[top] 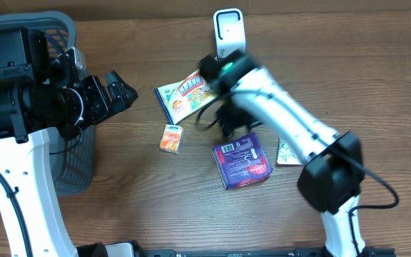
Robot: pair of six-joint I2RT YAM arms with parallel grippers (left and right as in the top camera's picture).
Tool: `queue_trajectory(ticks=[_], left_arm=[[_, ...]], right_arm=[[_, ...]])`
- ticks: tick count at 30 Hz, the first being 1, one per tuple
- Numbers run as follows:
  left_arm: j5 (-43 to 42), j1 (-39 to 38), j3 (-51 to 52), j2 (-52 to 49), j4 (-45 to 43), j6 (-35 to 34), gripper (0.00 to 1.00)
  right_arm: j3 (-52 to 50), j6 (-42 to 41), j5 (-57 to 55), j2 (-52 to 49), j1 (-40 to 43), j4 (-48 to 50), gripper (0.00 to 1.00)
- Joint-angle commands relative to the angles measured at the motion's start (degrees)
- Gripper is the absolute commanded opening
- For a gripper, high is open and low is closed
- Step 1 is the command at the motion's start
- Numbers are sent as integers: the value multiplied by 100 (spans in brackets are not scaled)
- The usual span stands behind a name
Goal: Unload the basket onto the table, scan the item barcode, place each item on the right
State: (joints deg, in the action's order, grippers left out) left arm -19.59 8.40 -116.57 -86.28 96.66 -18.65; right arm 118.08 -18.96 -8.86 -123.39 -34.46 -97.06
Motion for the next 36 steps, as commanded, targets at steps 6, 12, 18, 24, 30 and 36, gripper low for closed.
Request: queue_trajectory(ticks=[6,12,18,24,30,36], left_arm=[[-79,20,17,4,2,68,100],[-79,20,17,4,0,66,100],[221,20,17,4,13,50,100],[-817,-162,70,-24,13,337,100],[-1005,-1757,2063,-26,-378,697,100],[-1169,-2330,4317,-31,-2212,197,98]], right_arm=[[157,164,452,81,1606,210,100],[157,96,472,81,2323,787,100],[157,101,450,81,3047,994,100],[157,101,472,81,3357,1172,100],[157,101,625,81,3351,1178,100],[157,107,999,81,3351,1088,100]])
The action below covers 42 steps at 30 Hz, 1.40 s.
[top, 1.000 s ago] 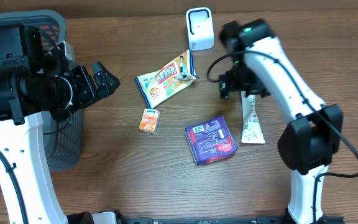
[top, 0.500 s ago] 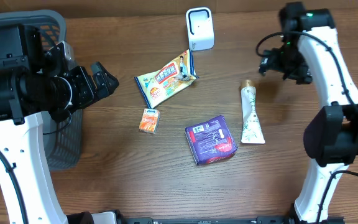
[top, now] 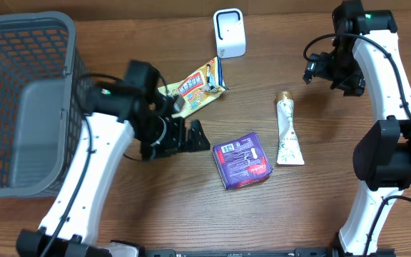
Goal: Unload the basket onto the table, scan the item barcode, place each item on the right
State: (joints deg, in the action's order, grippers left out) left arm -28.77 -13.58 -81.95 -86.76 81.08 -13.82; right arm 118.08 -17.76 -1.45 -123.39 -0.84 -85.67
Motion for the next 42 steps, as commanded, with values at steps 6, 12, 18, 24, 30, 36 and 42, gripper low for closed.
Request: queue_trajectory(ticks=[6,12,18,24,30,36,42], left_arm=[[-278,-151,2356,17,-2979,-2229,52],[-254,-374,3202,17,-4634,-3191,79],[66,-824,3707,-35,-6323,-4100,84],[693,-1189,3764,-330,-6518,-4621,74],[511,-1237,3764,-1193,-6741,-4942,52],[157,-1226,3700,-1351,-6979,-4837,4],[-20,-1134,3226,-1128,-6505,-4194,4]], right_arm=[[157,24,835,81,-15,-76,100],[157,26,949,81,-22,-162,100],[155,26,949,81,-33,-256,100],[155,33,949,81,-81,-358,100],[157,42,1158,83,-81,-616,100],[157,48,1045,339,-81,-859,100],[157,470,802,1172,-227,-918,100]])
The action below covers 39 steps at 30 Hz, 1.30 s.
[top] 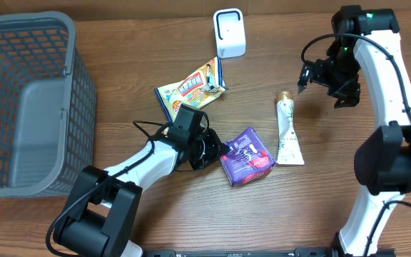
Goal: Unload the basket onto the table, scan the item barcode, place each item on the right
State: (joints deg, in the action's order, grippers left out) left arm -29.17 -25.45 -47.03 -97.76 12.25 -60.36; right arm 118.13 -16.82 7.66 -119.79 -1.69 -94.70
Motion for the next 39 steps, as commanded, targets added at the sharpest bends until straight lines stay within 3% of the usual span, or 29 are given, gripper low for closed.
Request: queue_trajectory(ticks=[1,4,5,9,10,11,13,14,19,24,29,34,39], left_arm=[[164,85,-417,55,658,529,4],[1250,188,-1051,286,1816,603,4],[2065,234,-1453,330,2406,612,4],[2927,262,-1714,326,2680,656,4],[3056,262,-1709,308,2684,634,10],[3136,262,-1709,302,2686,638,35],[3303,269,-1709,297,2695,647,57],[3364,321,-1711,299,2697,669,95],[3185,702,-2000,306,3152,931,100],[3189,1235,-3154,306,4118,1604,98],[3191,1735,-4083,306,4448,1862,100],[3259,2144,-4109,289,4669,1860,100],[3272,2245,-4109,289,4798,1862,100]], right_arm=[[153,439,-111,909,-186,-15,100],[153,813,-35,1331,-529,11,100],[153,949,-28,1482,-809,50,100],[140,1132,-232,1585,-1978,136,97],[90,1130,-313,1585,-2256,184,96],[26,1130,-400,1585,-2603,269,91],[-87,1034,-649,1585,-3147,439,88],[-153,796,-935,1585,-3486,584,88],[-232,516,-1145,1582,-3960,896,89],[-232,507,-1158,1582,-3982,981,90],[-348,789,-1167,1578,-3991,1231,88],[-1602,940,-1401,1578,-4441,2096,79],[-2671,964,-2122,1497,-5263,3025,77]])
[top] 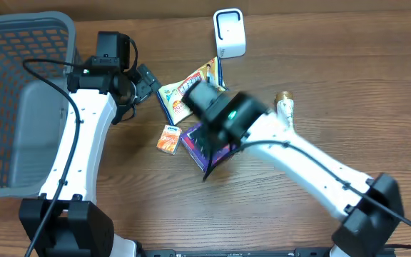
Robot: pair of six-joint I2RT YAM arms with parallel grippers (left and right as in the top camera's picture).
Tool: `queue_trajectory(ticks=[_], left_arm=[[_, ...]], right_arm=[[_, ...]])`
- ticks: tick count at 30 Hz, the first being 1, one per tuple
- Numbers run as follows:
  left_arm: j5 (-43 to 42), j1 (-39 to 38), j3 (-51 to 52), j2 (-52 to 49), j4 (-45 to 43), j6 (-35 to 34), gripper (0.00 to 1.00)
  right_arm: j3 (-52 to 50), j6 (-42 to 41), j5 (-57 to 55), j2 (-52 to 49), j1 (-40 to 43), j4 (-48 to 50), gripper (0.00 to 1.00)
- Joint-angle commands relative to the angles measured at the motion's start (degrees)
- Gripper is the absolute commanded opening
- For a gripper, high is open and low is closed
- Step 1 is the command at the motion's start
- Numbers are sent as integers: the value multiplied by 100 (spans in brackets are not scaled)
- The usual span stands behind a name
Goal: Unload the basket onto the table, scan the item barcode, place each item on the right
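Observation:
A purple box (193, 140) with a barcode label lies tipped at the table's middle. My right gripper (210, 158) reaches in from the lower right and is shut on it, and the wrist hides most of the box. The white scanner (228, 32) stands upright at the back centre. My left gripper (145, 78) hovers open and holds nothing, left of the snack packet (179, 93) and apart from the box.
A grey mesh basket (20, 107) fills the left side. A small orange carton (170, 138) lies just left of the purple box. A cream tube (285, 106) lies partly under the right arm.
My left gripper was at the purple box's left edge and is now back near the snack packet. My right arm has come from the back right to the box, which now sits further left and tipped.
At first my right arm reached over the snack packet and the left arm stood by the basket. Then the right arm was at the back right while the left gripper was near the small carton, then at the purple box. Now the right gripper holds the box.

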State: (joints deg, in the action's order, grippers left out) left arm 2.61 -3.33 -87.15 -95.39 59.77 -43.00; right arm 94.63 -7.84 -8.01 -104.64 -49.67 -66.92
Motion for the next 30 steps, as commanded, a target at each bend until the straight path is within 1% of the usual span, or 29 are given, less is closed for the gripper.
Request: queue_trajectory(ticks=[1,4,7,10,12,18,19,21,23,24,28,30], left_arm=[[92,33,-96,52,52,127,100],[92,33,-96,52,76,127,100],[96,33,-96,52,181,127,100],[98,33,-96,52,278,129,100],[101,33,-96,52,334,129,100],[101,33,-96,52,339,127,100],[98,33,-96,52,339,127,100],[98,33,-96,52,352,129,100],[101,33,-96,52,413,129,100],[101,33,-96,52,439,129,100],[101,33,-96,52,476,129,100],[98,33,-96,52,476,127,100]], right_arm=[[-420,63,-761,-96,-682,389,76],[-470,59,-1423,-378,-1169,601,74],[-470,39,-1790,-800,-1484,789,74],[-470,11,-2229,-1213,-1521,841,73],[-470,-186,-2669,-1517,-1513,813,73],[-470,-267,-2660,-1696,-1478,955,72],[-470,-315,-2629,-1700,-1447,986,68],[-470,-413,-2621,-1711,-1388,986,65],[-470,-442,-2586,-1711,-1285,984,56],[-470,-444,-2538,-1711,-1241,986,55],[-470,-581,-2321,-1718,-1051,957,53],[-470,-614,-2232,-1744,-999,966,48]])
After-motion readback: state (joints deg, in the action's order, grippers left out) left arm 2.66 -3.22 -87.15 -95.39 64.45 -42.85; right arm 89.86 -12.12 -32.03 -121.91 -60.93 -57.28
